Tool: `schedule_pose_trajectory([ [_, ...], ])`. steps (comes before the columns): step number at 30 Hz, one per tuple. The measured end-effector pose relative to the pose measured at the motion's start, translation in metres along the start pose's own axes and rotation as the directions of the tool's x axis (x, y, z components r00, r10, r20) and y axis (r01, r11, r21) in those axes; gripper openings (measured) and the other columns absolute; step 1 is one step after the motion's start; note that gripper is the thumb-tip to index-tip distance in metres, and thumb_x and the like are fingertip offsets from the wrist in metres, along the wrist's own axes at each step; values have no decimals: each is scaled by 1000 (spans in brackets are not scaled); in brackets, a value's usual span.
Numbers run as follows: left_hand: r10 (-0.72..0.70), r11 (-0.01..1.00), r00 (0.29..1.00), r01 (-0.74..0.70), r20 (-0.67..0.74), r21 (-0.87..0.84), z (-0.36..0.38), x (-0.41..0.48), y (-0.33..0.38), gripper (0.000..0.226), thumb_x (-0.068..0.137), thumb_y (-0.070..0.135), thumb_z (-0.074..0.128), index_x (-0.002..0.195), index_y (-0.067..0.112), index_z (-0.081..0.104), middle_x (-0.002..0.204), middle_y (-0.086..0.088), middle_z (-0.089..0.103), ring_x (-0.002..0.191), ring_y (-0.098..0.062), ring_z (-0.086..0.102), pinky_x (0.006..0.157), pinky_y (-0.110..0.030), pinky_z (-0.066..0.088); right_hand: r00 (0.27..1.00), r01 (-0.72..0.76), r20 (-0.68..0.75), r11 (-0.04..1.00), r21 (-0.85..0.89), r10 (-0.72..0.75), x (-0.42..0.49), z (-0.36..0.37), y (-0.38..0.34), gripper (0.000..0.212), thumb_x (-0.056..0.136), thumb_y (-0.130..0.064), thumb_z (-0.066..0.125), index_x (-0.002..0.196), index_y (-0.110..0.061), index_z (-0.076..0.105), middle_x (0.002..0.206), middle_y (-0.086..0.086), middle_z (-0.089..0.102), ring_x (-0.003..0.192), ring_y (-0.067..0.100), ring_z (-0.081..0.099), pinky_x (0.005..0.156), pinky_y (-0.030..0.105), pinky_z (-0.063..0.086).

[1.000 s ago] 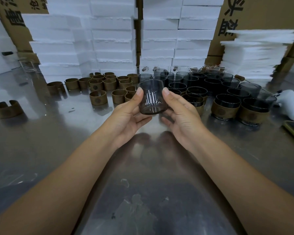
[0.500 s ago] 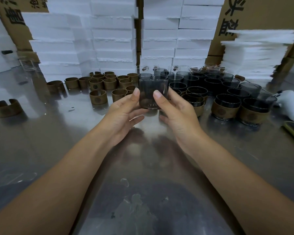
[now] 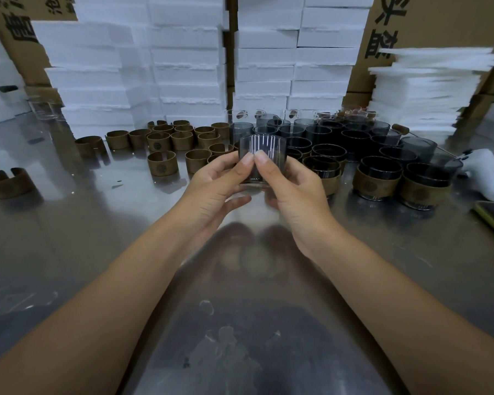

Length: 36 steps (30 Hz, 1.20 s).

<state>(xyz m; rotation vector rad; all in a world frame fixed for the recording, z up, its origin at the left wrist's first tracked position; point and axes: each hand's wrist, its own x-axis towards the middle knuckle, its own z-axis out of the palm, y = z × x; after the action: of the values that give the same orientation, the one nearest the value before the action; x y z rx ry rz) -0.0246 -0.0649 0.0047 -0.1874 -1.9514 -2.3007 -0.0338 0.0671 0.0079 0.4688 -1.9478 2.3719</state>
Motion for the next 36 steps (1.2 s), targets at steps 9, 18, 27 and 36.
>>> schedule_pose_trajectory([
  [9, 2, 999, 1000, -2, -17, -35, 0, -1, 3, 47, 68, 41, 66, 110, 21, 66, 94, 6, 72, 86, -7, 67, 78, -20, 48, 997, -58, 39, 997, -45, 59, 0, -3, -3, 21, 84, -40, 67, 100, -28, 73, 97, -8, 74, 95, 6, 66, 76, 20, 47],
  [18, -44, 992, 999, 47, 27, -118, -5, -2, 4, 39, 71, 41, 62, 104, 22, 67, 93, 4, 74, 84, -8, 69, 79, -20, 50, 984, -137, 115, 990, 20, 134, 3, -8, -4, 31, 76, -50, 65, 97, -29, 72, 88, -12, 72, 75, 1, 65, 85, 28, 43],
  [27, -61, 971, 995, 79, 83, -228, -6, -1, 4, 26, 74, 41, 61, 84, 24, 77, 95, 0, 74, 86, -11, 71, 68, -20, 55, 986, -155, 82, 982, 112, 146, 5, -7, -5, 31, 80, -47, 64, 102, -26, 70, 82, -10, 71, 68, 3, 65, 75, 26, 44],
  [36, -83, 974, 991, 104, 106, -203, -6, 0, 2, 28, 72, 47, 60, 82, 28, 78, 97, 3, 74, 94, -11, 70, 80, -25, 53, 989, -108, 95, 992, -69, 115, 0, 0, -5, 53, 66, -71, 49, 93, -32, 73, 99, -13, 73, 94, 0, 62, 91, 28, 43],
])
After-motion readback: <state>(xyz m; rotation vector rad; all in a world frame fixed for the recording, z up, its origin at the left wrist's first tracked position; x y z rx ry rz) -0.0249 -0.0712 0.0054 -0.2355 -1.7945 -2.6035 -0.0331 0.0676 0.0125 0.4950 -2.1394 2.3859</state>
